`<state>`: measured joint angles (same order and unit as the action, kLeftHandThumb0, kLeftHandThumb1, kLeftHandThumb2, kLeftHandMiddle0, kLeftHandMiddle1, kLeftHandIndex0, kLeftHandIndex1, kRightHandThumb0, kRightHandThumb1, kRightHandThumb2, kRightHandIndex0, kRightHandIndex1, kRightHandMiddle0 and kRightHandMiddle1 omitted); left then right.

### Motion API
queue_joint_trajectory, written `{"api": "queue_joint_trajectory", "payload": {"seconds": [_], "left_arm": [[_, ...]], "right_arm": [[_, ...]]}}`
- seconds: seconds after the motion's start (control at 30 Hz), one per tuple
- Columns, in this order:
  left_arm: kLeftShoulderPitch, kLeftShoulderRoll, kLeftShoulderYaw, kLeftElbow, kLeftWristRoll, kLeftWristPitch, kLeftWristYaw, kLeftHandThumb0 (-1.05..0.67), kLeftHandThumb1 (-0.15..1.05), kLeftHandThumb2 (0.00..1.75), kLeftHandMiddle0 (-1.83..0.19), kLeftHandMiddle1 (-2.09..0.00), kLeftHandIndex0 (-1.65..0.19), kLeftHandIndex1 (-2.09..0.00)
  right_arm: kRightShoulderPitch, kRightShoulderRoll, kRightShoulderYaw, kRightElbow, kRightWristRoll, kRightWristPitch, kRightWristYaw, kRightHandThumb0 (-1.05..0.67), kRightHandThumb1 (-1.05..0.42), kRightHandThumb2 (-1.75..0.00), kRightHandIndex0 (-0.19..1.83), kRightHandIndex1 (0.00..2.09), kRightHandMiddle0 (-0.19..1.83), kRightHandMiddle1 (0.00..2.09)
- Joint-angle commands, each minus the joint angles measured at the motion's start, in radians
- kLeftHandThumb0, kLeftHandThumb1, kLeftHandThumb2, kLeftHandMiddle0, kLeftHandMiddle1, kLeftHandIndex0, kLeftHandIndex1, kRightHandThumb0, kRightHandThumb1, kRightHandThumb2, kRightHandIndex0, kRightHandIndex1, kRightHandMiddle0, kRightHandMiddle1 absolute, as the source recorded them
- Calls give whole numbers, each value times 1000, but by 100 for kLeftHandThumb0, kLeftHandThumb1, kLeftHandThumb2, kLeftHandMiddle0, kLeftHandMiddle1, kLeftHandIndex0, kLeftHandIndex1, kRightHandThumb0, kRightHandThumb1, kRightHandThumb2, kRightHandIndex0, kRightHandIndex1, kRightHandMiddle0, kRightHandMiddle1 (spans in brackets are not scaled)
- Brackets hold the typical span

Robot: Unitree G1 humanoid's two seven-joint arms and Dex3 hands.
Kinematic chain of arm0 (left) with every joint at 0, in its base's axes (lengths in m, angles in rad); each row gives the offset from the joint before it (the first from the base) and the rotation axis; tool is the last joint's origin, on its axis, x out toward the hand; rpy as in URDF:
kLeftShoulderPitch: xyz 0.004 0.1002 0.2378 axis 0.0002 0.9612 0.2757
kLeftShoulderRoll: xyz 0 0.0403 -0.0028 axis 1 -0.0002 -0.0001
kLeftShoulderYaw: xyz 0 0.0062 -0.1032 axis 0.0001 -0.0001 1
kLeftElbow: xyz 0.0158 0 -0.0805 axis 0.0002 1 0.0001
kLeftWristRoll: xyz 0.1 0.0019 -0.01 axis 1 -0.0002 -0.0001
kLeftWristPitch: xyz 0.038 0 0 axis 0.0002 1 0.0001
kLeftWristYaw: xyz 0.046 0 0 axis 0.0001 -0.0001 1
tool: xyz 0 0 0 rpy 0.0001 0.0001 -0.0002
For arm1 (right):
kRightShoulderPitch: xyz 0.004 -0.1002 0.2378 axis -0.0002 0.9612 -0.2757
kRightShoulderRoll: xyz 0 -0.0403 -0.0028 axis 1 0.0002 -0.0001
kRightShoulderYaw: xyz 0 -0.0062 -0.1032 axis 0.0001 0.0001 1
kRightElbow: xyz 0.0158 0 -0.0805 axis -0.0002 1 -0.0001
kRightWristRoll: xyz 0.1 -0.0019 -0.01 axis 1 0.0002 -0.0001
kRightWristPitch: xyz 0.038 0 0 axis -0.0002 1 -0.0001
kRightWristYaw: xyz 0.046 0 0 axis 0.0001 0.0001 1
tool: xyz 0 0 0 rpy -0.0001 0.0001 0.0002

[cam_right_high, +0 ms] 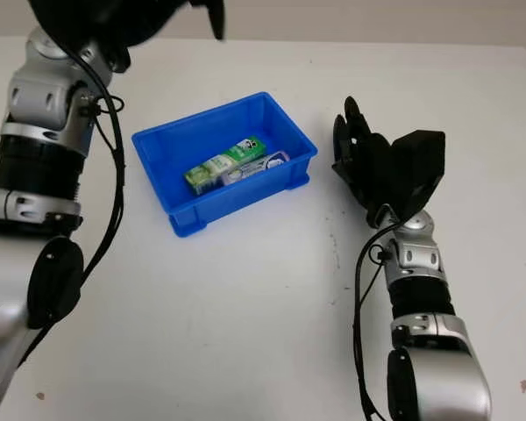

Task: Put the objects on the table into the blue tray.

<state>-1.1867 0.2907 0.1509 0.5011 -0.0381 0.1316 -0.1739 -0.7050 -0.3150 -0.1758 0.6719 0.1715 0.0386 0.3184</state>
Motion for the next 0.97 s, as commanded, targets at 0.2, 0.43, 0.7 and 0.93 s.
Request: {"api": "queue_joint_trajectory", "payload": {"seconds": [0.2,0.43,0.7,0.93], "left_arm": [[264,175,-8,-25,105,-109,-5,-71,105,57,11,-9,18,-24],[428,209,22,-76,102,-62,9,-69,105,69,19,0,19,0],[555,180,52,-135,67,-18,62,-80,105,68,19,0,19,0],[620,146,56,-163,37,-36,71,-78,105,72,19,0,19,0]], "right_arm": [[-39,4,0,7,-6,-17,-21,-69,-105,-78,-19,0,-19,0],[-48,13,-4,4,-10,-27,-54,-70,-105,-79,-19,0,-19,0],[-49,7,-4,-3,-7,-31,-47,-71,-105,-80,-19,0,-19,0],[-43,11,-9,-17,2,-29,-35,-70,-105,-82,-19,0,-19,0]]}}
